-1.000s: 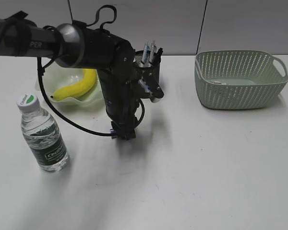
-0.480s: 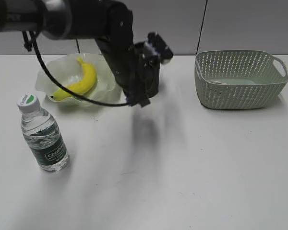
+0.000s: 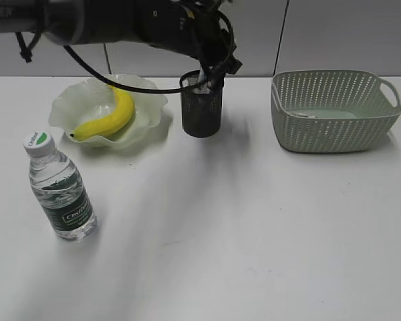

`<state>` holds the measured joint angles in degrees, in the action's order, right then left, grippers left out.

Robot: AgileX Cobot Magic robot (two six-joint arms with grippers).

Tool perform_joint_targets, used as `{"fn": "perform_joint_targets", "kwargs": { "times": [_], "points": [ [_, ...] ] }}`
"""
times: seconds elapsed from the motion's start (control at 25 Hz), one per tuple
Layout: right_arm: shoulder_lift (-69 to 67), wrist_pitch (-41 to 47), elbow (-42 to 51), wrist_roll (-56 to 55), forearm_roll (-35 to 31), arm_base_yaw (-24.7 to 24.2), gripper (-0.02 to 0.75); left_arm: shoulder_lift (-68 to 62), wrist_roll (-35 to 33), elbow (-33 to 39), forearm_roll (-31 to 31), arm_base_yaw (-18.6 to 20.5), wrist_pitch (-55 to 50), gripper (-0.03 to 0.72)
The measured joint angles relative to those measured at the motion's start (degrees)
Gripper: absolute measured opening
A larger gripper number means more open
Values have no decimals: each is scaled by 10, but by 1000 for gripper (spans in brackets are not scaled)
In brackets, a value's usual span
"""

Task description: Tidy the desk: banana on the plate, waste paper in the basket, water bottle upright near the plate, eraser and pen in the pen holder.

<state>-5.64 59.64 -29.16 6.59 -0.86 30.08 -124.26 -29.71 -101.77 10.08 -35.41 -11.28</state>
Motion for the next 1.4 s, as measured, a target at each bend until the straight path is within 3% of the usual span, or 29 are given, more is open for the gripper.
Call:
{"fn": "perform_joint_targets", "kwargs": {
  "times": [0.16, 0.56, 0.84, 1.08, 1.4],
  "points": [
    [0, 0, 0, 0, 0, 0, 268, -31, 0, 0, 19, 13, 44, 179],
    [0, 0, 0, 0, 0, 0, 268, -49, 2, 0, 28, 23, 40, 179],
    [0, 0, 0, 0, 0, 0, 268, -47, 2, 0, 31, 26, 40, 330],
    [0, 0, 0, 0, 0, 0, 268, -10, 2, 0, 33, 26, 33, 347],
    [0, 0, 0, 0, 0, 0, 268, 122, 3, 0, 24, 26, -93, 349]
  ]
}}
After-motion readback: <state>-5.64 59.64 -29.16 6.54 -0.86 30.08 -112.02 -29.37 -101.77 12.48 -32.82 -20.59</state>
